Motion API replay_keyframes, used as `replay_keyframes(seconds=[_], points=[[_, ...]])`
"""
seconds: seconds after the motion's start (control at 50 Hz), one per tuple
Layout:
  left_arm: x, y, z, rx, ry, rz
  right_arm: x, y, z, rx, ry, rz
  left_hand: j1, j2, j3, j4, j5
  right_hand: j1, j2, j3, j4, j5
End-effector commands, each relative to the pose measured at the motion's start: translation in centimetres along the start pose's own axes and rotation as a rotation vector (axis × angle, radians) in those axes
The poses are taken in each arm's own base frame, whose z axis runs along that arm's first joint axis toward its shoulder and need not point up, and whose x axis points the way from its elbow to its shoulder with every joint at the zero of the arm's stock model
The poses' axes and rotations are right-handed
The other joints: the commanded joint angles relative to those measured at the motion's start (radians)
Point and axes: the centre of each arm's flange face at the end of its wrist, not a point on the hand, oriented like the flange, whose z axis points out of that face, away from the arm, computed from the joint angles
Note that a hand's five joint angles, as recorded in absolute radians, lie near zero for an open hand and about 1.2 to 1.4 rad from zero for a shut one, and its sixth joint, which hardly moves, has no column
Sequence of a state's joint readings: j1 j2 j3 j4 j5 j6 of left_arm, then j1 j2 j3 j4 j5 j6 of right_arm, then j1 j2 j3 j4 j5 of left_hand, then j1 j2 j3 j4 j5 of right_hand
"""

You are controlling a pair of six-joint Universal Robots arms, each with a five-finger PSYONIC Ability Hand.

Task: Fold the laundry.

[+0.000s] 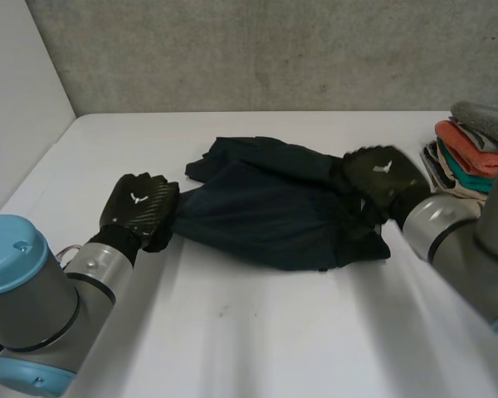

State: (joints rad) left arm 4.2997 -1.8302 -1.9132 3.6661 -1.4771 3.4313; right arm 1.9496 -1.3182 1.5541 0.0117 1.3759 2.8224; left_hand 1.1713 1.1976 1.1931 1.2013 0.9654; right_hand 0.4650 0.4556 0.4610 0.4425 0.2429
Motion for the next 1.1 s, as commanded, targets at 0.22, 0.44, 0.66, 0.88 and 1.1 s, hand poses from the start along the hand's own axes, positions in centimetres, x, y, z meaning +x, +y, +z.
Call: replay_keyframes(seconds=[0.22,0.44,0.66,0.88,1.1], points=[[-0.1,-0.5,0.1,0.017,-0.004,0.002,2.7,0.6,5.7,-0.177,-0.017,0.173,0.225,0.199,0.203,0.195,0.256,-0.037,-0.027,-0.033,-0.014,0.011],[-0.2,-0.7,0.3,0.027,-0.007,0.003,0.7,4.9,9.5,-0.262,-0.080,0.170,0.225,0.199,0.203,0.195,0.256,-0.016,-0.007,-0.012,0.007,0.032],[-0.2,-0.6,0.3,0.021,-0.006,0.004,0.1,4.6,9.8,-0.249,-0.091,0.110,0.225,0.199,0.203,0.195,0.256,0.931,0.941,0.935,0.954,0.979],[-1.4,-5.6,-2.2,0.086,0.003,0.014,2.1,-3.3,-0.6,-0.126,-0.033,-0.162,0.225,0.199,0.203,0.195,0.256,0.931,0.941,0.935,0.954,0.979],[-0.7,-8.7,-7.8,-0.010,0.147,0.007,-0.5,-2.8,-11.3,-0.218,-0.100,-0.507,0.225,0.199,0.203,0.195,0.256,0.931,0.941,0.935,0.954,0.979]])
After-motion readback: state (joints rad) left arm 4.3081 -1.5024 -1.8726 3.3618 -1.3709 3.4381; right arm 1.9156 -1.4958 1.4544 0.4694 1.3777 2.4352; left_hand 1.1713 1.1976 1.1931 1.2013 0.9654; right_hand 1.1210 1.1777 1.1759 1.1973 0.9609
